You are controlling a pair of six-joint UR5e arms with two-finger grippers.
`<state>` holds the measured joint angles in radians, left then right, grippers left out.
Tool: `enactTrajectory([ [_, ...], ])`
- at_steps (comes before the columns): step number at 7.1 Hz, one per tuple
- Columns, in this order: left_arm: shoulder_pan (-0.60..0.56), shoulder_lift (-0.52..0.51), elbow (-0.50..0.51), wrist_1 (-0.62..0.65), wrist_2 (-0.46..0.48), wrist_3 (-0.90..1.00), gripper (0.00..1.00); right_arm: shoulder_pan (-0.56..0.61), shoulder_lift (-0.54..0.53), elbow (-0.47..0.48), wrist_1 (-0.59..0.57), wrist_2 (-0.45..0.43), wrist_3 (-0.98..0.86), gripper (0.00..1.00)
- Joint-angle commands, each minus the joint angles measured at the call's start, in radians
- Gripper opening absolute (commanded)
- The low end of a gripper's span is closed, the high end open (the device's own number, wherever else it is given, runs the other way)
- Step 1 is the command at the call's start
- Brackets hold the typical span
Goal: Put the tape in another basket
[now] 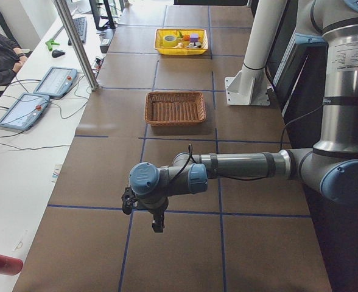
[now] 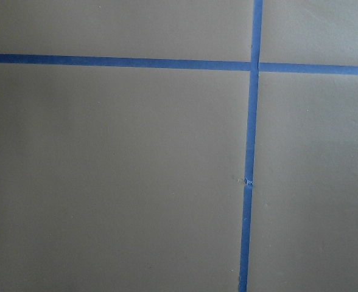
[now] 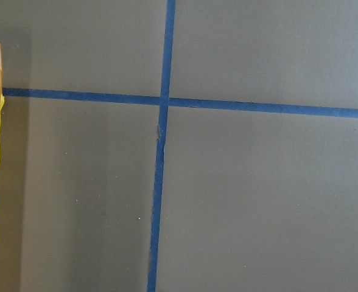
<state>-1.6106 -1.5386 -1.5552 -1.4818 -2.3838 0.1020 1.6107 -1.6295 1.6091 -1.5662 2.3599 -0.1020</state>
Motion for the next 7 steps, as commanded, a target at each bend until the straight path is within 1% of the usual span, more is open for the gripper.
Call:
enactTrajectory([
  [1,0.000,0.000,-0.002,0.000,0.000,0.001,1.00,0.000,0.002,0.003,0.002,0.006,0.001,1.00],
  [7,0.000,-0.002,-0.017,0.000,0.000,-0.001,1.00,0.000,0.003,0.000,0.002,0.004,0.001,1.00],
])
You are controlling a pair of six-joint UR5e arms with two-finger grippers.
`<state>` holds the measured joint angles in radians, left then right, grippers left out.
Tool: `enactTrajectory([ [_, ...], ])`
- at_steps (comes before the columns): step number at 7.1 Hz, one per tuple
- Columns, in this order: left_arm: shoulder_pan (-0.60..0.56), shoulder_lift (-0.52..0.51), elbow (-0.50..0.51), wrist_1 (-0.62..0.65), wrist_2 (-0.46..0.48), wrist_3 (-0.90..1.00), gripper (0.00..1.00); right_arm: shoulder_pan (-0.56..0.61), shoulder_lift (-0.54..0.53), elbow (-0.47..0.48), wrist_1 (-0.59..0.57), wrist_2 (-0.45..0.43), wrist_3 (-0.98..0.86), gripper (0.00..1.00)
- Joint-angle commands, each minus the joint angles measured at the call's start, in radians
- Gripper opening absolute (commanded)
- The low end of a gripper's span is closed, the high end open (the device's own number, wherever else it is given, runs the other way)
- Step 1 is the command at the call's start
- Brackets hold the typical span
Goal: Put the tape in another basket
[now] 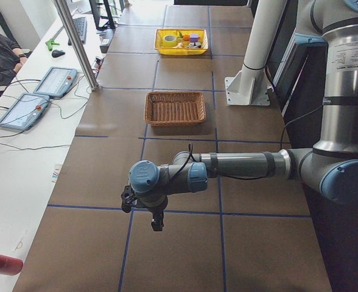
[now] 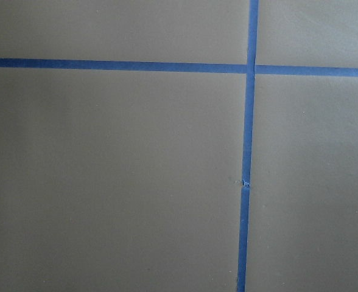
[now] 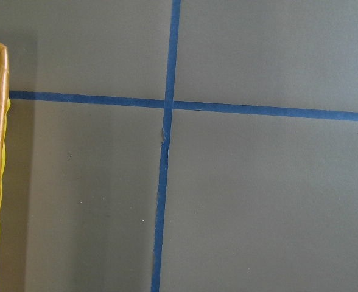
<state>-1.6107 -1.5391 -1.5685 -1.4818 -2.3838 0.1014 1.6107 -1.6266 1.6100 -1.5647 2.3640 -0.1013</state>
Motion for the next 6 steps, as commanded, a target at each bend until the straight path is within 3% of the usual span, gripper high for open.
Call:
enactTrajectory([
  [1,0.000,-0.003,-0.005,0.002,0.002,-0.003,1.00,0.000,0.002,0.002,0.000,0.000,0.000,1.00],
  [4,0.000,-0.003,-0.011,0.003,0.000,-0.003,1.00,-0.002,0.008,0.001,0.020,0.001,0.000,1.00],
  [6,0.000,-0.003,-0.015,0.003,0.000,-0.003,1.00,-0.012,0.017,0.004,0.058,0.049,0.046,1.00],
])
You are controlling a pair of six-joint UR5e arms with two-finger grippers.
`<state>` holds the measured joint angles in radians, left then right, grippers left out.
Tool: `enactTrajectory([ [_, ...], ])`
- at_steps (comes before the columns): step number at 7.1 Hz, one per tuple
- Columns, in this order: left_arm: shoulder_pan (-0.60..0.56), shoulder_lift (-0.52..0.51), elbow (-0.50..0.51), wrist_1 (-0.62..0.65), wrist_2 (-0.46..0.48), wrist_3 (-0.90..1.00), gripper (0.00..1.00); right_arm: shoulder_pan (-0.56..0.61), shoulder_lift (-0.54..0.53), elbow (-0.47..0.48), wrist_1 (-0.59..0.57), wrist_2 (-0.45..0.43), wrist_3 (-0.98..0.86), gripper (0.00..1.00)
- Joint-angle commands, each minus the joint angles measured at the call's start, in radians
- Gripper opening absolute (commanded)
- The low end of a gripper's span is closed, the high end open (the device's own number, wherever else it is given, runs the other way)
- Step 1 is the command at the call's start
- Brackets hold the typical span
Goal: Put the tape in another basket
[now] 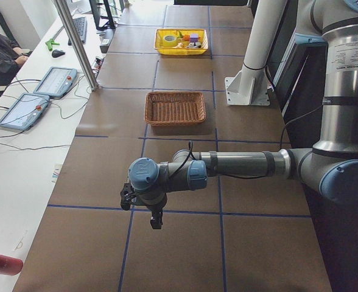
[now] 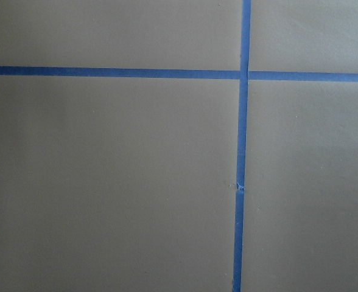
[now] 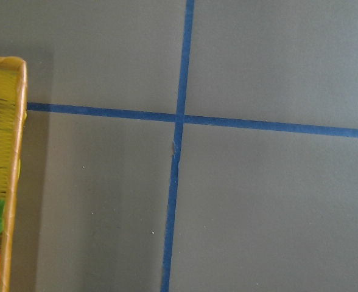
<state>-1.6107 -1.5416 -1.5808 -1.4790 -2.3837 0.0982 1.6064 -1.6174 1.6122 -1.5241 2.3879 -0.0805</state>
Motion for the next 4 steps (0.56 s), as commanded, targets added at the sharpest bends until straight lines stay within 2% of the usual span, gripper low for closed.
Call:
enactTrajectory([
  [1,0.000,0.000,-0.013,0.002,0.000,0.000,1.00,-0.017,0.081,0.002,0.010,0.017,0.025,1.00],
  [4,0.000,0.002,-0.030,0.003,0.005,0.000,1.00,-0.093,0.086,0.014,0.018,0.027,0.057,1.00],
])
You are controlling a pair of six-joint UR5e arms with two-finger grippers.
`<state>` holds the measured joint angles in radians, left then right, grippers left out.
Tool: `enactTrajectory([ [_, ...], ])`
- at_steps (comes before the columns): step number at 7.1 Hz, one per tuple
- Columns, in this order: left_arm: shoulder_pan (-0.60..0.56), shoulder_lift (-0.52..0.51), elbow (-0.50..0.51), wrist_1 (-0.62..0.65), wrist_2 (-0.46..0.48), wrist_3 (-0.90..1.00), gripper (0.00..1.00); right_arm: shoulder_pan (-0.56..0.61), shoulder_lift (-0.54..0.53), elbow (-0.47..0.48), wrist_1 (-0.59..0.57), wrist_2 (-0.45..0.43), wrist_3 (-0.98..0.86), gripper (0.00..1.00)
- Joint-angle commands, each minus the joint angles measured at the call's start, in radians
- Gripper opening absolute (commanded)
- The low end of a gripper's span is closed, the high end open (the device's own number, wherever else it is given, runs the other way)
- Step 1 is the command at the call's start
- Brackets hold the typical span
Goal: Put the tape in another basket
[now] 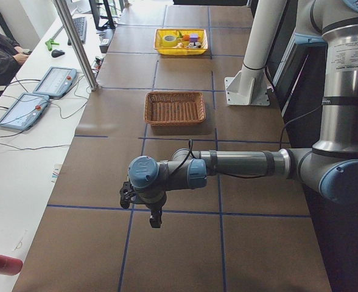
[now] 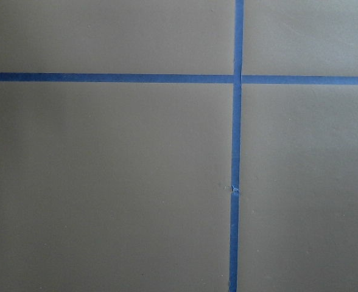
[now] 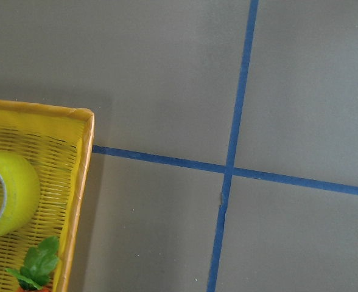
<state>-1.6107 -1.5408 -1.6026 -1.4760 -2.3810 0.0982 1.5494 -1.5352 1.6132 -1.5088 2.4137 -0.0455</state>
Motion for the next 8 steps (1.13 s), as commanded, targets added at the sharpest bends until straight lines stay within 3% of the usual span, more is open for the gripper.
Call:
enactTrajectory([
  [1,0.000,0.001,-0.010,0.000,0.003,0.000,1.00,-0.104,0.012,0.040,0.015,-0.004,0.136,1.00],
  [3,0.000,0.001,-0.016,0.000,0.003,0.000,1.00,-0.237,0.010,0.059,0.208,-0.013,0.461,1.00],
  [5,0.000,0.001,-0.016,0.000,0.002,0.000,1.00,-0.400,0.012,0.051,0.350,-0.149,0.715,0.99],
  [8,0.000,0.002,-0.016,0.000,0.002,0.000,1.00,-0.475,0.032,0.016,0.391,-0.172,0.774,0.99],
])
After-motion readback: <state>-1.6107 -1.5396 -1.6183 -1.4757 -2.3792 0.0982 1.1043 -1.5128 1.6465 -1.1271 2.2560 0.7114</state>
